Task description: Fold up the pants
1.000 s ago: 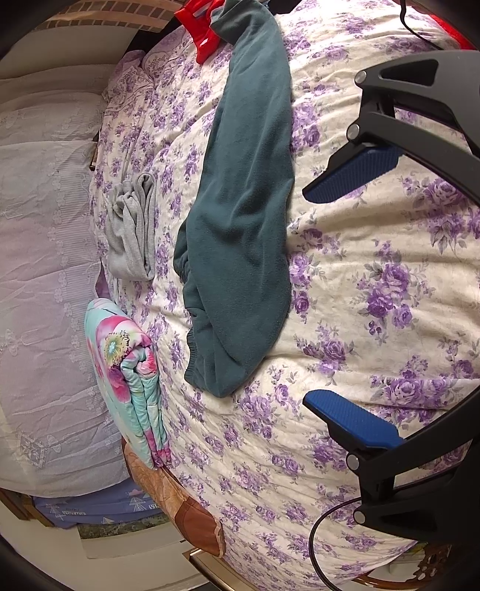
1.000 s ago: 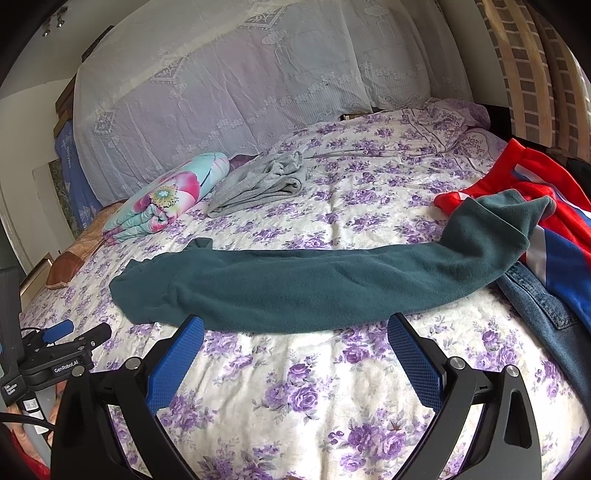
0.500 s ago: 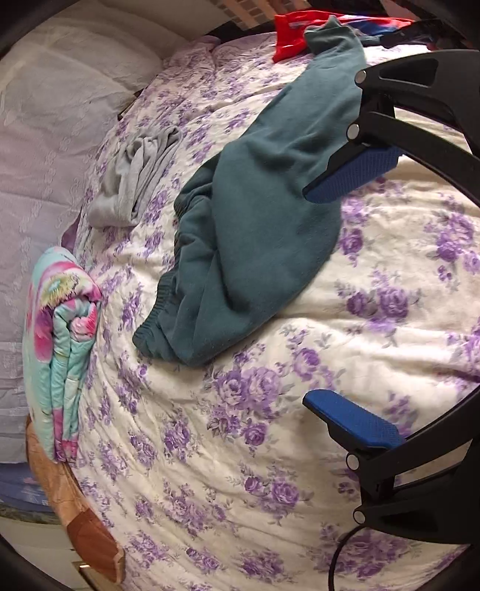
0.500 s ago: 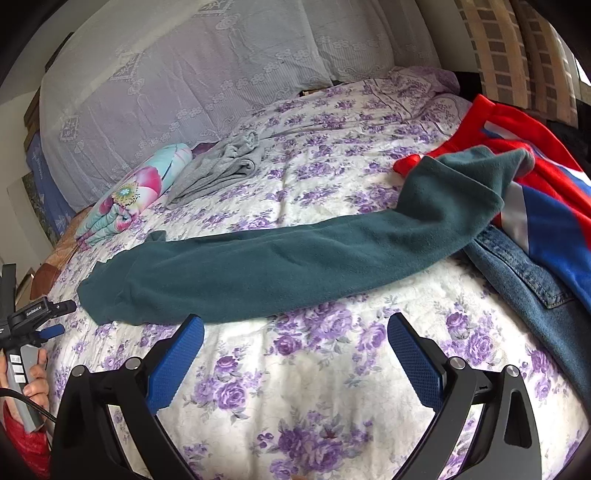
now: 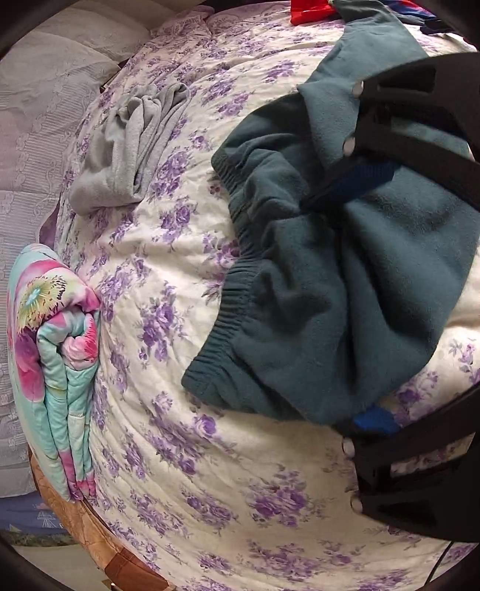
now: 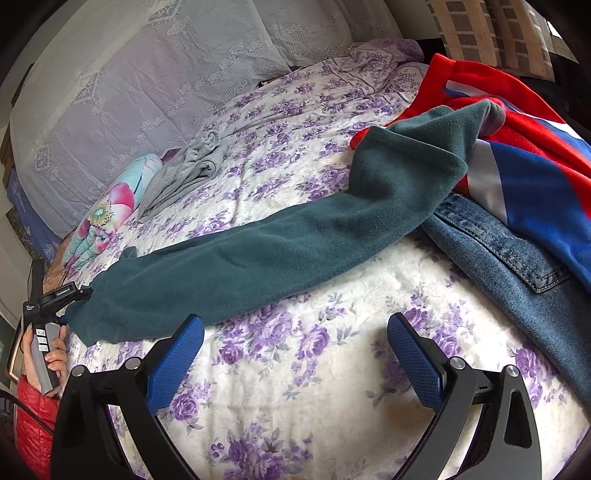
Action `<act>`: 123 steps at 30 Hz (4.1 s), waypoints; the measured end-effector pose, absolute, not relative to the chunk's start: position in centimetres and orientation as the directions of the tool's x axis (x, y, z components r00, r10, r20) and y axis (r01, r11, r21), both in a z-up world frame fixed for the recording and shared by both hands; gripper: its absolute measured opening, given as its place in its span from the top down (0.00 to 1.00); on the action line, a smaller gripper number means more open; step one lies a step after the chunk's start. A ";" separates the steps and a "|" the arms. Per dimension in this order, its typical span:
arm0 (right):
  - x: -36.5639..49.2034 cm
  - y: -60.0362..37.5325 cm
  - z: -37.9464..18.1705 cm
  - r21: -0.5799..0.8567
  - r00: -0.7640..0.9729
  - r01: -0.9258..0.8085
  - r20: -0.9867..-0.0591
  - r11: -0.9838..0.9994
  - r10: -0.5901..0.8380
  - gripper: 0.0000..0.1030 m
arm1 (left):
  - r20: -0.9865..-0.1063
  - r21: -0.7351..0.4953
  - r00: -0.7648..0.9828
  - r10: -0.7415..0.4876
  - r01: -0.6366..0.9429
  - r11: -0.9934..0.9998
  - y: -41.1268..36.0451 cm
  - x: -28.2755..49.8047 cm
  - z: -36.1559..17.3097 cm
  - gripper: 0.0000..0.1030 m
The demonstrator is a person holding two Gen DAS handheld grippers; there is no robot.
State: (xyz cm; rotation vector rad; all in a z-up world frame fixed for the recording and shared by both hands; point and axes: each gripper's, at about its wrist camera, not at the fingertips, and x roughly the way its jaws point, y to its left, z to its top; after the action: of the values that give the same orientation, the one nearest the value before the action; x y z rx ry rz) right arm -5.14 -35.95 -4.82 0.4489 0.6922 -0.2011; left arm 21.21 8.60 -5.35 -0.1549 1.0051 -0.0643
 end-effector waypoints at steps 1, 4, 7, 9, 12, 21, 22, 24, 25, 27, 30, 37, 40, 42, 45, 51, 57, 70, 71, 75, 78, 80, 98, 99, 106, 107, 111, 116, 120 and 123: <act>-5.1 -36.3 -4.8 0.334 0.754 0.331 -0.656 0.882 -0.034 0.03 | -0.831 -0.170 0.538 -0.141 -0.004 0.985 8.8 21.1 -5.0 0.61; -4.7 -37.3 -4.9 0.353 0.748 0.352 -0.663 0.867 -0.033 0.03 | -0.802 -0.216 0.565 -0.194 0.030 0.976 9.7 19.6 -4.1 0.88; -3.7 -38.4 -4.9 0.363 0.739 0.362 -0.674 0.859 -0.026 0.03 | -0.756 -0.244 0.622 -0.204 0.022 0.969 11.6 17.4 -2.0 0.89; -2.3 -39.3 -5.0 0.372 0.723 0.372 -0.691 0.850 -0.014 0.03 | -0.719 -0.312 0.653 -0.240 0.005 0.950 13.8 16.3 -0.4 0.90; 0.8 -39.9 -5.2 0.357 0.701 0.372 -0.713 0.857 -0.007 0.12 | -0.696 -0.309 0.688 -0.206 -0.029 0.950 16.3 15.2 1.2 0.92; 11.9 -38.8 0.2 0.499 0.757 0.195 -0.625 0.845 0.194 0.94 | -0.735 -0.266 0.670 -0.100 -0.151 0.952 20.5 18.5 2.6 0.94; 13.1 -38.1 1.9 0.486 0.769 0.168 -0.610 0.858 0.194 0.94 | -0.730 -0.265 0.678 -0.091 -0.158 0.951 20.7 19.3 3.7 0.94; 14.7 -36.8 5.6 0.459 0.796 0.114 -0.572 0.881 0.195 0.94 | -0.704 -0.253 0.708 -0.062 -0.168 0.953 20.8 20.2 6.6 0.94; 14.7 -36.2 7.3 0.445 0.812 0.093 -0.552 0.891 0.191 0.94 | -0.683 -0.249 0.729 -0.049 -0.169 0.954 20.9 20.3 8.2 0.94; 14.4 -35.5 10.1 0.404 0.838 0.056 -0.516 0.913 0.178 0.94 | -0.628 -0.244 0.778 -0.028 -0.162 0.956 21.1 19.5 11.1 0.94; 12.5 -35.9 9.6 0.376 0.819 0.032 -0.541 0.926 0.192 0.88 | -0.592 -0.220 0.806 -0.004 -0.157 0.963 21.8 17.1 12.0 0.88; 6.2 -36.5 -2.4 0.306 0.639 0.134 -0.754 0.943 0.153 0.72 | -0.785 -0.241 0.611 -0.096 -0.159 0.957 24.6 12.3 -0.7 0.70; 3.6 -36.9 -3.0 0.352 0.640 0.152 -0.747 0.924 0.179 0.72 | -0.785 -0.265 0.608 -0.119 -0.157 0.951 25.3 10.1 -2.8 0.70; 2.6 -36.6 -2.5 0.335 0.657 0.157 -0.738 0.929 0.156 0.70 | -0.783 -0.279 0.608 -0.129 -0.160 0.947 25.6 9.3 -3.4 0.70; 3.0 -36.3 -1.8 0.320 0.666 0.154 -0.733 0.935 0.141 0.58 | -0.789 -0.274 0.601 -0.128 -0.157 0.949 25.7 9.2 -3.9 0.68; 5.6 -37.7 -4.1 0.406 0.664 0.245 -0.732 0.880 0.153 0.55 | -0.794 -0.313 0.588 -0.157 -0.172 0.934 24.9 10.1 -4.5 0.54; 7.0 -38.7 -5.3 0.555 0.705 0.253 -0.667 0.793 0.242 0.82 | -0.804 -0.313 0.573 -0.159 -0.180 0.932 23.9 11.9 -4.7 0.52; 1.6 -39.1 -1.3 0.509 0.766 0.189 -0.611 0.840 0.198 0.95 | -0.798 -0.353 0.576 -0.177 -0.209 0.912 24.9 12.5 -4.1 0.52; 0.9 -39.3 -1.7 0.514 0.762 0.194 -0.615 0.836 0.201 0.95 | -0.799 -0.359 0.575 -0.179 -0.217 0.908 25.1 12.5 -4.2 0.52; -1.4 -39.9 -2.7 0.535 0.759 0.207 -0.616 0.819 0.211 0.95 | -0.811 -0.372 0.556 -0.181 -0.252 0.894 26.0 13.3 -4.9 0.51; -2.2 -40.4 -2.9 0.535 0.761 0.224 -0.619 0.815 0.197 0.95 | -0.819 -0.392 0.537 -0.203 -0.264 0.881 26.0 14.2 -5.5 0.53; -2.4 -40.5 -2.9 0.539 0.759 0.227 -0.619 0.811 0.199 0.95 | -0.817 -0.390 0.536 -0.213 -0.241 0.889 25.3 14.4 -5.3 0.83; -10.1 -41.3 -3.2 0.523 0.719 0.243 -0.662 0.817 0.210 0.82 | -0.832 -0.288 0.526 -0.176 -0.140 0.947 25.7 3.7 -3.7 0.60; -9.5 -41.0 -4.1 0.556 0.716 0.238 -0.655 0.796 0.244 0.74 | -0.828 -0.306 0.531 -0.180 -0.160 0.938 25.9 3.4 -4.0 0.59; -5.2 -39.4 -6.8 0.695 0.743 0.220 -0.574 0.685 0.344 0.60 | -0.770 -0.450 0.571 -0.286 -0.167 0.877 25.2 2.1 -4.2 0.58; -4.4 -39.3 -6.9 0.689 0.744 0.223 -0.577 0.690 0.336 0.61 | -0.764 -0.448 0.580 -0.282 -0.163 0.879 25.0 1.9 -3.9 0.58; -2.2 -39.3 -6.5 0.671 0.750 0.207 -0.576 0.712 0.325 0.98 | -0.761 -0.446 0.591 -0.267 -0.177 0.878 24.9 1.2 -3.4 0.45; -4.4 -39.8 -0.2 0.650 0.840 0.095 -0.458 0.754 0.289 0.98 | -0.767 -0.514 0.562 -0.311 -0.247 0.821 26.5 1.3 -4.6 0.43; -7.1 -40.7 1.4 0.598 0.848 0.126 -0.479 0.792 0.227 0.98 | -0.761 -0.549 0.543 -0.355 -0.248 0.798 25.5 2.6 -5.7 0.43; -9.1 -42.5 0.0 0.602 0.841 0.202 -0.511 0.772 0.179 0.98 | -0.742 -0.575 0.548 -0.386 -0.225 0.786 24.3 4.2 -5.6 0.43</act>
State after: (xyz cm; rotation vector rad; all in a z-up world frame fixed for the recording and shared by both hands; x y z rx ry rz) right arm -9.06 -42.50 0.01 0.6984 0.5845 -0.0136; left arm 4.17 24.32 -5.64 -0.6882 1.0070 -0.1050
